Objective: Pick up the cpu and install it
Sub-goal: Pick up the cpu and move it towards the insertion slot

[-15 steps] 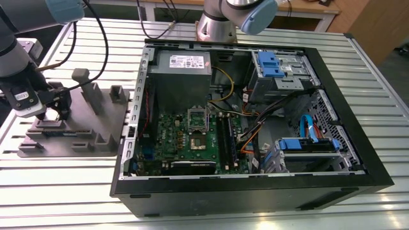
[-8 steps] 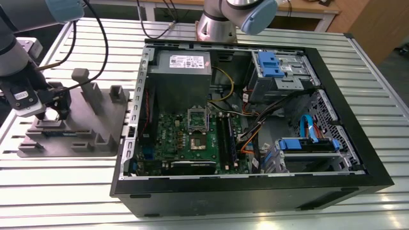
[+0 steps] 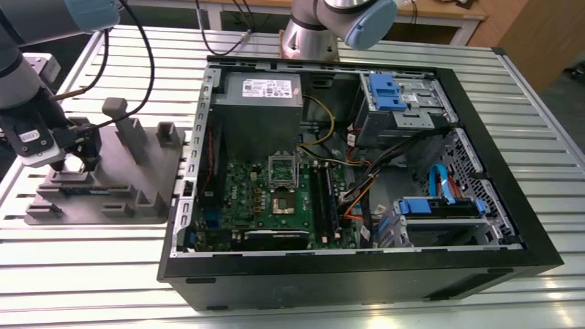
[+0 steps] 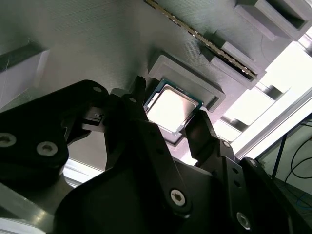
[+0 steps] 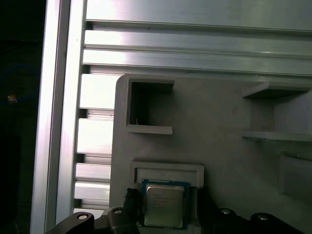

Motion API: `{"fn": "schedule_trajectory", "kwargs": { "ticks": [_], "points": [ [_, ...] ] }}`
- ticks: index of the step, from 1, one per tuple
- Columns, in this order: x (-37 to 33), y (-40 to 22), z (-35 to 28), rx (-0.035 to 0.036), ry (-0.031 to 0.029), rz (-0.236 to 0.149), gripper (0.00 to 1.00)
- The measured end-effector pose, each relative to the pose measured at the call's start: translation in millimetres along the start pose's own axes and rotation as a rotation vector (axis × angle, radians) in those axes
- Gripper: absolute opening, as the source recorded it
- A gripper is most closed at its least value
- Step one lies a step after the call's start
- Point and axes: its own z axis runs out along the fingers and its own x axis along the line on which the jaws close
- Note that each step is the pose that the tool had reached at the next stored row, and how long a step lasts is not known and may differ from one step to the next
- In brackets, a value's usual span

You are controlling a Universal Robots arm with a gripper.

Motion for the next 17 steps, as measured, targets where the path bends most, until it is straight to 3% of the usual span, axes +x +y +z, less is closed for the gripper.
{"fn": "schedule_trajectory", "kwargs": {
  "ticks": [17],
  "points": [
    [-0.1,-0.1,0.2,0.0005,-0.0007,0.01,0.6]
  ]
}}
